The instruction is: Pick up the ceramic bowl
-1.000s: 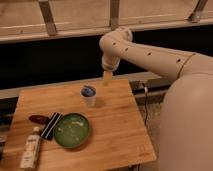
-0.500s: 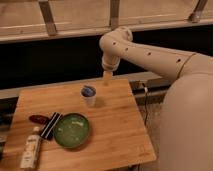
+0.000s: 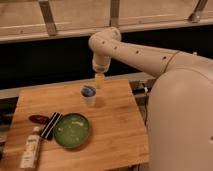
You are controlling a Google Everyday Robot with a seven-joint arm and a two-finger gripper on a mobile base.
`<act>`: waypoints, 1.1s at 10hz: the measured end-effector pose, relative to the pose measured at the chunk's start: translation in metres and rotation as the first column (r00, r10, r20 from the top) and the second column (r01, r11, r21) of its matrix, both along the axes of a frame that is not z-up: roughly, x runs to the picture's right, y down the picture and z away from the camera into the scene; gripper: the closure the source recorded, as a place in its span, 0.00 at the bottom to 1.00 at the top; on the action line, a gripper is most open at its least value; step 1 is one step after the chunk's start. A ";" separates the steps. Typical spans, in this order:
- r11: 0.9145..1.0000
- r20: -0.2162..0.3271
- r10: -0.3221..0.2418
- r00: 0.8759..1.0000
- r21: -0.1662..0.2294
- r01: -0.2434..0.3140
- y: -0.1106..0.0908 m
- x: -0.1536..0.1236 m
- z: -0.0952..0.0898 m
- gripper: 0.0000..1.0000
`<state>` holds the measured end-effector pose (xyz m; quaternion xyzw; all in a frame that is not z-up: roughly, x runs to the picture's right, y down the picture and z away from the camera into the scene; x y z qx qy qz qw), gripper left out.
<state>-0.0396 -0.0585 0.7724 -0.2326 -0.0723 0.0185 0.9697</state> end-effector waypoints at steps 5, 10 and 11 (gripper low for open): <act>0.978 -0.133 0.176 0.975 -0.088 -0.189 0.061 0.053 -0.019 0.20; 0.913 -0.256 0.332 0.908 -0.155 -0.378 0.099 0.102 -0.027 0.20; 0.913 -0.254 0.332 0.908 -0.156 -0.377 0.099 0.101 -0.028 0.20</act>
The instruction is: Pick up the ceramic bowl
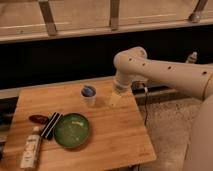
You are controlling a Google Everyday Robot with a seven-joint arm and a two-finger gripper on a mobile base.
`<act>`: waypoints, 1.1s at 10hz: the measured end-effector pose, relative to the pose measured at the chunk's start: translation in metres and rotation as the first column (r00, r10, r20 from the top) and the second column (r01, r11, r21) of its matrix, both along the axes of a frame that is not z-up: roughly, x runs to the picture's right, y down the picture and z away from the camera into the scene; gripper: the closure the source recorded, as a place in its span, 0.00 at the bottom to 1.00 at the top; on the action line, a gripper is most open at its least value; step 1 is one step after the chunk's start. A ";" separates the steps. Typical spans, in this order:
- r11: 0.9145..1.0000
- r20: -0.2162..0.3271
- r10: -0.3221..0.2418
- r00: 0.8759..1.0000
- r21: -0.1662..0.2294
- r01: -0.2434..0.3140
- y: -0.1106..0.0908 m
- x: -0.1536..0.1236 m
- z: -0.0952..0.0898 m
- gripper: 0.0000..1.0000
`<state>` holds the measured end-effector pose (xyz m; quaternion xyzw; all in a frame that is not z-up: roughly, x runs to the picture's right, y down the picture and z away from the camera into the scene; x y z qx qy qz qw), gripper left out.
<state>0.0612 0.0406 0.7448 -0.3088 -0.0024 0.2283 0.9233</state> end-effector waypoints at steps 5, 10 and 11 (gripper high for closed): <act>0.998 0.064 0.007 0.998 -0.057 -0.003 0.026 -0.053 0.014 0.20; 0.995 0.051 0.070 0.996 -0.078 -0.066 0.047 -0.092 0.030 0.20; 0.995 0.050 0.071 0.996 -0.079 -0.067 0.047 -0.091 0.030 0.20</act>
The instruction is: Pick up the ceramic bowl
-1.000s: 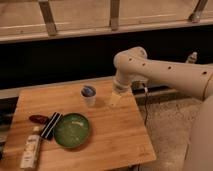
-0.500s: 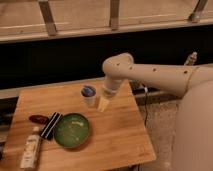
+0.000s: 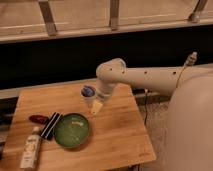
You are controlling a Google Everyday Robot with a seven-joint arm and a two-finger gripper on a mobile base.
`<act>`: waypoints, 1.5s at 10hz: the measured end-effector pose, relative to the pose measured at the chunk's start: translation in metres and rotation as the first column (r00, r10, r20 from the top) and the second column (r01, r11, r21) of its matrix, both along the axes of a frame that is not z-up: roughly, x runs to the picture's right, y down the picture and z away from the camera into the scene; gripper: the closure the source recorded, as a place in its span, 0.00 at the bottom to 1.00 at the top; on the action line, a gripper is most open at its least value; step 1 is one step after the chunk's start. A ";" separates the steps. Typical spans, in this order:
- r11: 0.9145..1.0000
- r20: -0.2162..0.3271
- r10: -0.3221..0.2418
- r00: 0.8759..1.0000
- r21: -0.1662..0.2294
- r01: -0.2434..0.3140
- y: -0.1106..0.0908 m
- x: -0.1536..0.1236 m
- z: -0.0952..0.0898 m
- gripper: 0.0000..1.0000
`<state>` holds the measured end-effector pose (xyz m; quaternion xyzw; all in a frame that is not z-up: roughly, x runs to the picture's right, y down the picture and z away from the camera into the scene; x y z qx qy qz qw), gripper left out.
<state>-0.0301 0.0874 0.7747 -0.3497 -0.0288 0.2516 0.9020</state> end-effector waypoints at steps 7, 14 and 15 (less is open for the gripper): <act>0.988 -0.016 -0.032 0.999 -0.151 0.029 0.073 -0.024 0.040 0.20; 0.970 0.018 0.000 1.000 -0.244 0.004 0.103 -0.051 0.039 0.20; 0.969 0.027 0.006 1.000 -0.247 0.001 0.105 -0.057 0.036 0.20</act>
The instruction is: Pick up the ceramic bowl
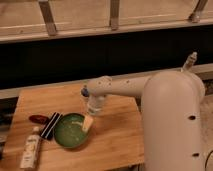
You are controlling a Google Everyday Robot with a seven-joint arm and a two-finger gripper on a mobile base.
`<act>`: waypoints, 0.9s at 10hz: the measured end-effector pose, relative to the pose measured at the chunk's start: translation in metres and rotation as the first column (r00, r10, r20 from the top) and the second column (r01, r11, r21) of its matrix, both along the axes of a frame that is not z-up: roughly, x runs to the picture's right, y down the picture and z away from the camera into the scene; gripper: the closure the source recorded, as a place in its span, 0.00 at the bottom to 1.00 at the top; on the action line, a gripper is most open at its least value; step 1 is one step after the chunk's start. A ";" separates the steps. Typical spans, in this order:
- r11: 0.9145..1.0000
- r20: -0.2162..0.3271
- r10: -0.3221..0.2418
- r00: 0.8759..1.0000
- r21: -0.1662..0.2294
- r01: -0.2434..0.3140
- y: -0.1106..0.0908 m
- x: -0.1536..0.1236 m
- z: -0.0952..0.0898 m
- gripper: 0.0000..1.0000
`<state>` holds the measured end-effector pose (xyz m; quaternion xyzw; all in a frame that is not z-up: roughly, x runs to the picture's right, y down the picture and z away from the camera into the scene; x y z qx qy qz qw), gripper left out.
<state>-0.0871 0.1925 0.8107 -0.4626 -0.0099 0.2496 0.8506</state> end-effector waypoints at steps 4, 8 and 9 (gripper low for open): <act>0.999 0.012 -0.035 0.999 -0.025 0.035 0.023 -0.028 -0.002 0.20; 0.997 0.019 -0.072 0.997 -0.011 0.072 0.035 -0.044 0.002 0.36; 0.997 0.021 -0.075 0.997 -0.008 0.075 0.036 -0.044 0.002 0.46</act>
